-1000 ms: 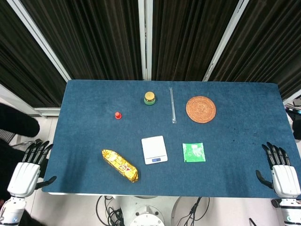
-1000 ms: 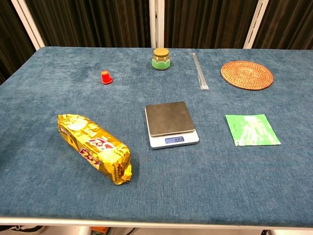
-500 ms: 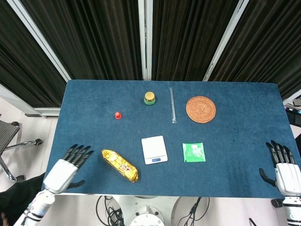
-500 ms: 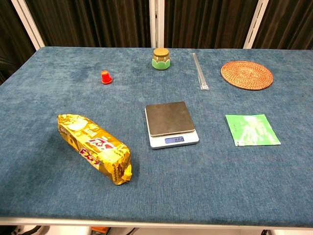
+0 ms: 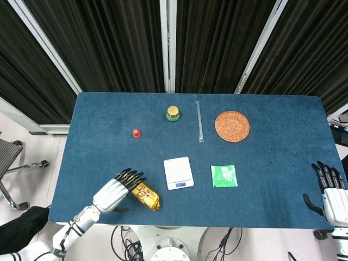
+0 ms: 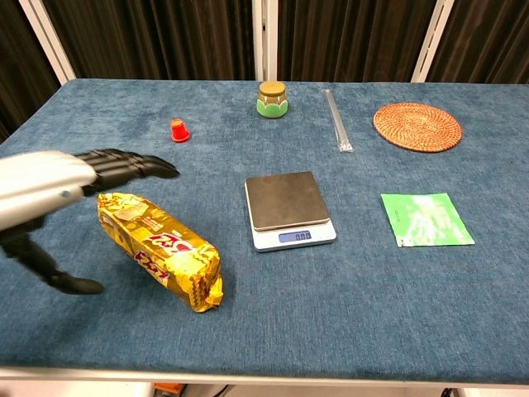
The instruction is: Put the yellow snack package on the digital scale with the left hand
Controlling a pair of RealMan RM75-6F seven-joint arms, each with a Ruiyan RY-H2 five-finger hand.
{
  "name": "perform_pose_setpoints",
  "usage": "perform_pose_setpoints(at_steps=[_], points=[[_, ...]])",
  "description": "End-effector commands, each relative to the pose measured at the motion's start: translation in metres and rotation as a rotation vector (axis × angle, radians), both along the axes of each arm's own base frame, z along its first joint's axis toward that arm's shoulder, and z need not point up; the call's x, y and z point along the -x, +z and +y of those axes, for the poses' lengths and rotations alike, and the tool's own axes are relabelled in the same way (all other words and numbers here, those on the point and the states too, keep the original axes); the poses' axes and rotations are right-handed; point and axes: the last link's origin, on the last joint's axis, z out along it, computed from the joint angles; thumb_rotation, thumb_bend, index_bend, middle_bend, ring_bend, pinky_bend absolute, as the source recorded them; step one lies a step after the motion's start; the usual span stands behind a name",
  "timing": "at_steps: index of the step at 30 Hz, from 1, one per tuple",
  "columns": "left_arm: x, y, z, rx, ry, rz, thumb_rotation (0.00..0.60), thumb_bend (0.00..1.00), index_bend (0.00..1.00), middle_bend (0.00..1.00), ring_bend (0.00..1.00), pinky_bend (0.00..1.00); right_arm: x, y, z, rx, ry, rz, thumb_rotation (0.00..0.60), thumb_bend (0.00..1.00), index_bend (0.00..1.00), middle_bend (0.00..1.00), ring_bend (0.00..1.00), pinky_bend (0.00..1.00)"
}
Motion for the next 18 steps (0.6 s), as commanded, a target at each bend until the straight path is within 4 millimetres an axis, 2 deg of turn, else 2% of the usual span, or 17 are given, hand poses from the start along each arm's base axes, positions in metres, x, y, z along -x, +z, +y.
perform_pose_setpoints(at_steps=[1, 5, 9, 14, 18], points=[[-0.002, -0.013, 0.010, 0.021, 0.010, 0.033, 0.600, 0.04, 0.00, 0.03, 0.00, 0.00, 0.002, 0.001, 0.001, 0.002, -0.004, -0.002, 0.600, 0.23, 0.00, 0.00, 0.00, 0.00], [0.001, -0.023, 0.016, 0.045, 0.026, 0.075, 0.600, 0.10, 0.01, 0.05, 0.00, 0.01, 0.004, 0.002, 0.003, 0.005, -0.008, -0.003, 0.600, 0.23, 0.00, 0.00, 0.00, 0.00], [0.000, -0.027, 0.016, 0.033, 0.022, 0.086, 0.600, 0.17, 0.10, 0.13, 0.02, 0.08, 0.007, 0.003, 0.004, 0.001, -0.017, -0.003, 0.600, 0.23, 0.00, 0.00, 0.00, 0.00], [-0.003, -0.033, 0.017, 0.016, 0.000, 0.063, 0.600, 0.21, 0.34, 0.32, 0.21, 0.33, 0.010, 0.001, 0.003, -0.006, -0.022, -0.005, 0.600, 0.23, 0.00, 0.00, 0.00, 0.00], [-0.002, -0.039, 0.018, 0.005, -0.016, 0.043, 0.600, 0.21, 0.47, 0.45, 0.32, 0.43, 0.011, 0.001, 0.003, -0.005, -0.026, -0.008, 0.600, 0.23, 0.00, 0.00, 0.00, 0.00]])
